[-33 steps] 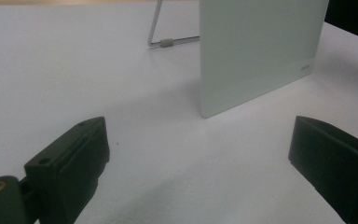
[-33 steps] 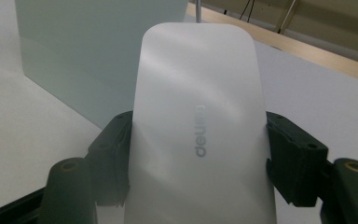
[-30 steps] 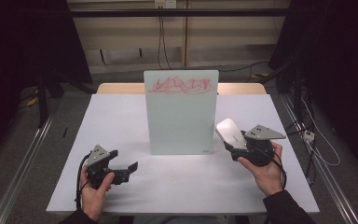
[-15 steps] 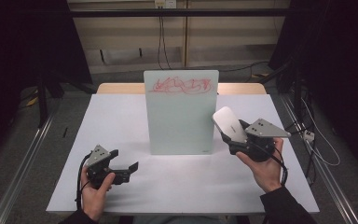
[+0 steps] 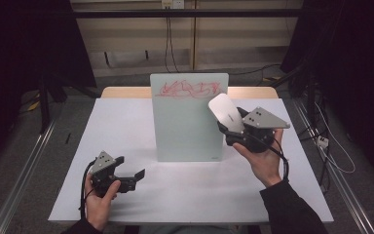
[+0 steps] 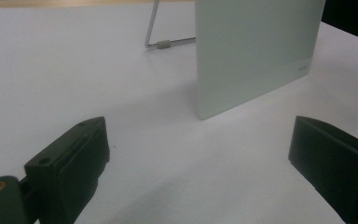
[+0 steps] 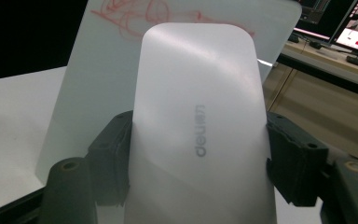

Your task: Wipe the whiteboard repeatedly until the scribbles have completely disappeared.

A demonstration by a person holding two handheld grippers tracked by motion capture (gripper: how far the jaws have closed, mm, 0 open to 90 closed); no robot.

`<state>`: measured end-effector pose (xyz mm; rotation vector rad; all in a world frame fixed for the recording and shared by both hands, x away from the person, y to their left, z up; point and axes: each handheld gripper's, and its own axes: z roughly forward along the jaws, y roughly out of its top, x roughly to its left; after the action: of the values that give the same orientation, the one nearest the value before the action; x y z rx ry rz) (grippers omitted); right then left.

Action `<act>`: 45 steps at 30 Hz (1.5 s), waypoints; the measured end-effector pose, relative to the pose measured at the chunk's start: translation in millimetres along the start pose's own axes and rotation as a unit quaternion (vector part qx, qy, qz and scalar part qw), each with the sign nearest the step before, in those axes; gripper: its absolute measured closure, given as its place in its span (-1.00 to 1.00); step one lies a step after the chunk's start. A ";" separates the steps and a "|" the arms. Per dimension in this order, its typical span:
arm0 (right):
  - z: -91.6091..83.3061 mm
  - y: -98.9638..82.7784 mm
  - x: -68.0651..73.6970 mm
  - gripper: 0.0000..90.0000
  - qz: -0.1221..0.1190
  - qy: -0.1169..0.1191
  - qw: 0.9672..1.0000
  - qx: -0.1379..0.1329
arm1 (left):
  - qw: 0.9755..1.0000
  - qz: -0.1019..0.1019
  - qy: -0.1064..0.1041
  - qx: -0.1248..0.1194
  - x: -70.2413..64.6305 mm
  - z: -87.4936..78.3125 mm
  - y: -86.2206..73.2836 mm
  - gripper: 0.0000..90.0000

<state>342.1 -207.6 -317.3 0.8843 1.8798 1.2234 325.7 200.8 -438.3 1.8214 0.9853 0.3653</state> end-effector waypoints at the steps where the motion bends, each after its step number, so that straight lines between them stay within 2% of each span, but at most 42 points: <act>1: 2.9 2.9 -0.5 -0.31 -0.001 -0.004 1.000 -0.002 | 1.000 0.000 0.000 0.000 0.0 0.0 0.0 -0.89; 9: 25.9 20.0 -9.2 -0.31 -0.010 -0.023 0.999 -0.020 | 1.000 0.000 -0.001 0.001 0.4 0.1 -0.2 -0.89; 15: 38.5 20.0 -10.0 -0.31 -0.017 -0.037 0.999 -0.027 | 1.000 0.000 -0.001 0.000 0.5 0.0 -0.2 -0.89; 25: 47.4 16.8 -4.7 -0.31 -0.041 -0.056 0.998 -0.006 | 1.000 0.000 -0.002 0.000 0.2 0.2 -0.2 -0.89; 33: 55.1 13.7 4.2 -0.31 -0.048 -0.050 0.998 -0.003 | 1.000 0.000 -0.002 0.000 0.4 0.2 -0.2 -0.89; 37: 59.4 12.8 12.2 -0.30 -0.059 -0.033 0.998 0.005 | 1.000 0.000 -0.002 0.000 -0.3 0.3 -0.1 -0.89; 38: 60.7 11.7 15.3 -0.30 -0.066 -0.022 0.998 0.012 | 1.000 0.000 -0.002 0.000 -0.2 0.4 0.0 -0.89; 41: 60.5 12.3 15.3 -0.30 -0.070 -0.021 0.997 0.016 | 1.000 0.001 -0.002 0.001 0.4 0.4 -0.1 -0.89; 43: 58.5 15.0 11.4 -0.30 -0.067 -0.031 0.997 0.012 | 1.000 0.000 -0.002 0.000 0.3 0.1 0.0 -0.89; 45: 55.2 19.3 3.5 -0.30 -0.054 -0.046 0.997 0.003 | 1.000 0.000 -0.002 0.000 0.2 -0.1 -0.1 -0.89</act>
<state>390.1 -174.0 -316.2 0.8180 1.8329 1.0954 325.8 201.1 -438.3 1.8209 0.9817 0.3612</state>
